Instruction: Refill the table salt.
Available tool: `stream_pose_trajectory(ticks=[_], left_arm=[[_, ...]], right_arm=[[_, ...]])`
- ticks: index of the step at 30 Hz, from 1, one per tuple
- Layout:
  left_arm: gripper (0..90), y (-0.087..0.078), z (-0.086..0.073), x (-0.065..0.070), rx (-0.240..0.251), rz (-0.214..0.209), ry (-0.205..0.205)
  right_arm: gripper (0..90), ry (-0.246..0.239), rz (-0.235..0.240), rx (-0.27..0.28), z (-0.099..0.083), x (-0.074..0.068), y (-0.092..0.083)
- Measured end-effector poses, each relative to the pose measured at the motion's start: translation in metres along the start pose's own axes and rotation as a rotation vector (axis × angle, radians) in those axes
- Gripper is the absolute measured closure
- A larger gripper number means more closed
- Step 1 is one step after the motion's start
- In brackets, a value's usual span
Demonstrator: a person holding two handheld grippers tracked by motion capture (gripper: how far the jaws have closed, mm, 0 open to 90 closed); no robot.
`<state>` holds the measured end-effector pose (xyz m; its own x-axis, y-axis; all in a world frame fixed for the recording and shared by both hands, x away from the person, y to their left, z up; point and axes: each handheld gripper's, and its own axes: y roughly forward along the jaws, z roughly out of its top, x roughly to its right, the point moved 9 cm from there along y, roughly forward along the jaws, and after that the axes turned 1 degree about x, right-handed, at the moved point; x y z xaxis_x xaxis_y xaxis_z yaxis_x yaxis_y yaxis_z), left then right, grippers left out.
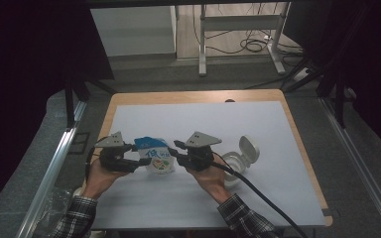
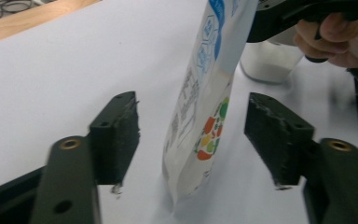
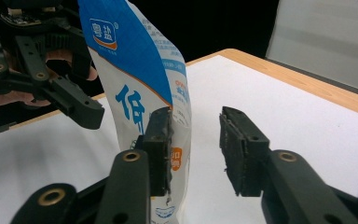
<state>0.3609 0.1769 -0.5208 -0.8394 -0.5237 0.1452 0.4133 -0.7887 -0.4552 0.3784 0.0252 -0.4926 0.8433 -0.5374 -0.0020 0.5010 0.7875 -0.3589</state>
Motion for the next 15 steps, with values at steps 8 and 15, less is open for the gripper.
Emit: stream_pose_trajectory(ticks=[8,15], left_arm=[[23.9,-0.0010,-0.0017,-0.0024,-0.008,0.024,0.003],[20.5,-0.0024,-0.0012,-0.0031,-0.005,0.038,0.005]], right_arm=[[55.1,0.004,0.006,0.002,-0.0001,-0.0007,0.0008],[49.0,0.014,0.015,-0.004,-0.0001,-0.0009,-0.0006]])
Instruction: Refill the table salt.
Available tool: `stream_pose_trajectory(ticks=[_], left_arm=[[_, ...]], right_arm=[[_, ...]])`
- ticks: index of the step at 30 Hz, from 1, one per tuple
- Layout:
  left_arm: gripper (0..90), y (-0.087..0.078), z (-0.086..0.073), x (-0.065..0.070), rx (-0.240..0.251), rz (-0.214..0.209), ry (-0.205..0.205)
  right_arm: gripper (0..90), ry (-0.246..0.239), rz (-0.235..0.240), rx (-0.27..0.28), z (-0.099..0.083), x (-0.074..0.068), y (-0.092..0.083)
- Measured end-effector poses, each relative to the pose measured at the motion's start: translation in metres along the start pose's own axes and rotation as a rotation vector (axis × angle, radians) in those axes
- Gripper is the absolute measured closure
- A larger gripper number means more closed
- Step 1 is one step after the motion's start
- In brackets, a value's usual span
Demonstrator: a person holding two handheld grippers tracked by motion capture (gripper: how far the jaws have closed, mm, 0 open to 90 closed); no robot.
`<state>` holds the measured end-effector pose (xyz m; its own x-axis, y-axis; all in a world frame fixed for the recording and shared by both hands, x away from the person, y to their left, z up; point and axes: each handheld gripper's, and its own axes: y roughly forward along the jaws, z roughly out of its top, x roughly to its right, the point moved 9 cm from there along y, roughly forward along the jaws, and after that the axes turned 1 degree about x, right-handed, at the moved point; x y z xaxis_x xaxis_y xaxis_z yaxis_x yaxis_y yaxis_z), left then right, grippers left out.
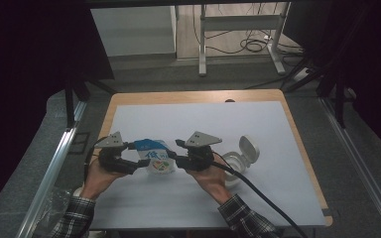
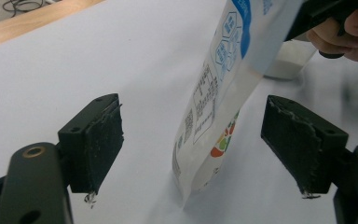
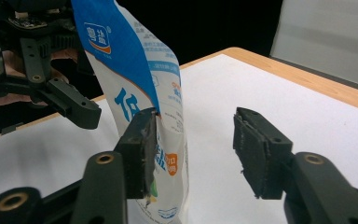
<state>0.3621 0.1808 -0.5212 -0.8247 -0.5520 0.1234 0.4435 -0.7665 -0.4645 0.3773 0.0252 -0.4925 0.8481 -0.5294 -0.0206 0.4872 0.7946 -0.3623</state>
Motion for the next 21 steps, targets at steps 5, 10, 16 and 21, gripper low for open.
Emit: stream_pose_trajectory(ticks=[5,10,16,21], left_arm=[[19.2,-0.001,0.000,0.001,0.002,0.000,-0.006],[16.0,-0.002,-0.001,0.004,-0.005,0.002,-0.008],[11.7,0.000,-0.005,0.009,-0.024,0.003,-0.023],[9.1,0.001,-0.011,0.011,-0.046,0.018,-0.033]], right_arm=[[45.2,0.013,0.011,-0.009,-0.001,-0.001,-0.002],[40.9,0.021,0.023,-0.012,-0.002,-0.001,-0.004],[37.6,0.012,0.021,-0.026,-0.003,-0.003,-0.010],[37.1,0.007,0.026,-0.044,-0.007,-0.005,-0.015]])
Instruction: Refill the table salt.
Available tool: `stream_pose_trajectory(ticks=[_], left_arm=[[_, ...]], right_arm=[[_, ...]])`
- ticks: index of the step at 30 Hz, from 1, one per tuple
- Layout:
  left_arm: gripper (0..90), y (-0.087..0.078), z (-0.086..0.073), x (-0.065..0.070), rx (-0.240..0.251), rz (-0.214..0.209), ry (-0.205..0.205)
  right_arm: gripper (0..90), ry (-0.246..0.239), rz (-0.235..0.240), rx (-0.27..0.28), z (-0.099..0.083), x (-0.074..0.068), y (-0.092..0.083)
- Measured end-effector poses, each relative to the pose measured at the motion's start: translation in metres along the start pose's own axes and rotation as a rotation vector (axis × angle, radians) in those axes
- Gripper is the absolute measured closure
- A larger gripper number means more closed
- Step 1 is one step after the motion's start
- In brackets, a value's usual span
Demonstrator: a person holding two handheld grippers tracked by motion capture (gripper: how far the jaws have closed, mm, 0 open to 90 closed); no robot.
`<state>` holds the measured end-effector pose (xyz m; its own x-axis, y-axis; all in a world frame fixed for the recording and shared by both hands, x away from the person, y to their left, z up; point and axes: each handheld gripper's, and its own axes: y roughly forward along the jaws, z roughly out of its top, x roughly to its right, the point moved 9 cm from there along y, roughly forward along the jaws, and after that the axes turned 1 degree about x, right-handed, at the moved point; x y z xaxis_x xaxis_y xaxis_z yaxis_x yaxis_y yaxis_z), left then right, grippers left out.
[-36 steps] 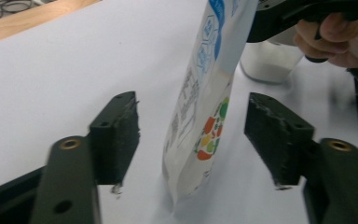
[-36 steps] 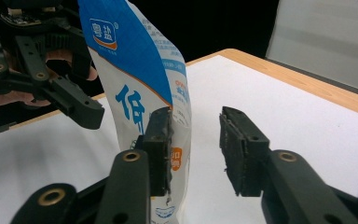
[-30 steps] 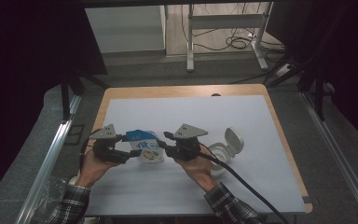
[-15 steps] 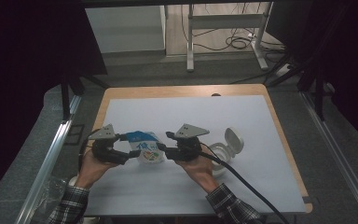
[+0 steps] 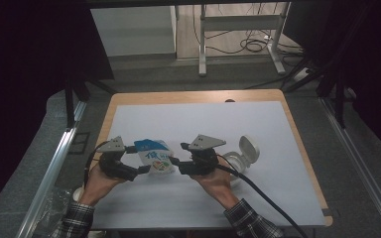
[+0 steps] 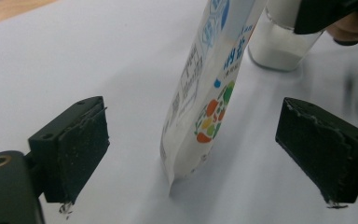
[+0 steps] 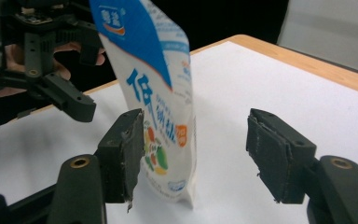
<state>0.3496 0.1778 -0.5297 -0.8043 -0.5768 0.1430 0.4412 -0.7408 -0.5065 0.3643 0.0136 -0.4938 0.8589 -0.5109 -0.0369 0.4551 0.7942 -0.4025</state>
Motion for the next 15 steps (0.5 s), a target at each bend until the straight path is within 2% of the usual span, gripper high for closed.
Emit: stream_pose_trajectory(ticks=[9,15], left_arm=[[6.2,-0.002,-0.013,0.004,-0.018,0.029,-0.013],[3.8,-0.001,-0.027,0.003,-0.048,0.083,-0.006]], right_arm=[[37.7,-0.004,-0.004,-0.028,-0.006,-0.004,-0.013],[37.8,-0.004,-0.019,-0.063,-0.013,-0.005,-0.023]])
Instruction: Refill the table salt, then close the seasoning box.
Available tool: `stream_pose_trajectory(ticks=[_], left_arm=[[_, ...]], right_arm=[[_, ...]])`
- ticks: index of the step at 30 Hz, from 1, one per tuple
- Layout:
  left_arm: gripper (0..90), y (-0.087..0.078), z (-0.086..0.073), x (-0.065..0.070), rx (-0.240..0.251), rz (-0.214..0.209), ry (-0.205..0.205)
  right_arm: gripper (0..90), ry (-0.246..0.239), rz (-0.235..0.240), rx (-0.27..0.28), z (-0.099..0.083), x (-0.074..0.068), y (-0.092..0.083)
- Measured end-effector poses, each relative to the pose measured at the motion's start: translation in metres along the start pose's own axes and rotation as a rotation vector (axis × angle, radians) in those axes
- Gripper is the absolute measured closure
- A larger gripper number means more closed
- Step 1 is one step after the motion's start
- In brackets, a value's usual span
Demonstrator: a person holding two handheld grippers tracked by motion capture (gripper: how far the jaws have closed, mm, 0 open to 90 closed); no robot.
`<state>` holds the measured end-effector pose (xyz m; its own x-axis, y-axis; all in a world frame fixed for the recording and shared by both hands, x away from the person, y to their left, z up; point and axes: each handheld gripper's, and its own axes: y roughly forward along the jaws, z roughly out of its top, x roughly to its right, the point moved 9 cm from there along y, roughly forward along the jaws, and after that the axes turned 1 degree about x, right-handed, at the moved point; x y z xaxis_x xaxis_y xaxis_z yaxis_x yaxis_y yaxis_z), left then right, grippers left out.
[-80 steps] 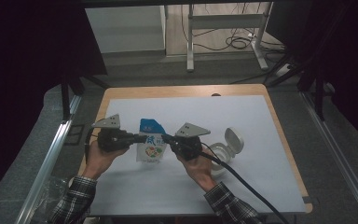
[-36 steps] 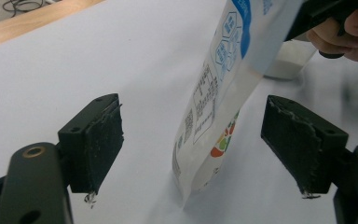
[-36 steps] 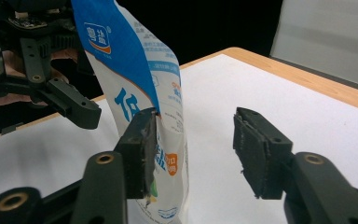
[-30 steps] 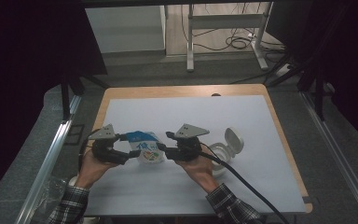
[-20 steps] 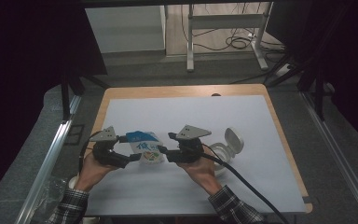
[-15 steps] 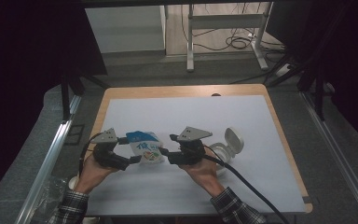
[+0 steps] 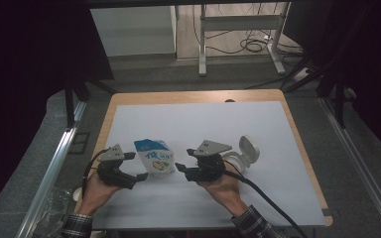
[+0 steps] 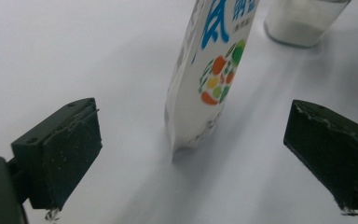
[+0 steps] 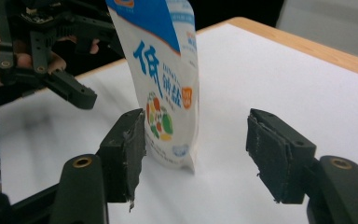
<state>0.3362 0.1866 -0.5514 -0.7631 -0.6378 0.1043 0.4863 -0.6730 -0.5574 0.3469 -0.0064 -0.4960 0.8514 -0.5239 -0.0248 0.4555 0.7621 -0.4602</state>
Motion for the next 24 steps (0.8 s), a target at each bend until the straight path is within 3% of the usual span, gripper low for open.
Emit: stream_pose_trajectory(ticks=[4,16,24], left_arm=[[3.0,0.002,-0.011,0.000,-0.019,0.014,-0.009],[2.1,0.005,-0.040,0.000,-0.051,0.075,-0.052],[1.5,0.012,-0.058,0.001,-0.098,0.112,-0.080]], right_arm=[[38.3,-0.017,-0.012,-0.022,-0.005,0.000,-0.006],[53.2,-0.001,-0.009,-0.018,-0.013,0.005,-0.030],[62.8,0.003,-0.022,-0.033,-0.021,0.011,-0.044]])
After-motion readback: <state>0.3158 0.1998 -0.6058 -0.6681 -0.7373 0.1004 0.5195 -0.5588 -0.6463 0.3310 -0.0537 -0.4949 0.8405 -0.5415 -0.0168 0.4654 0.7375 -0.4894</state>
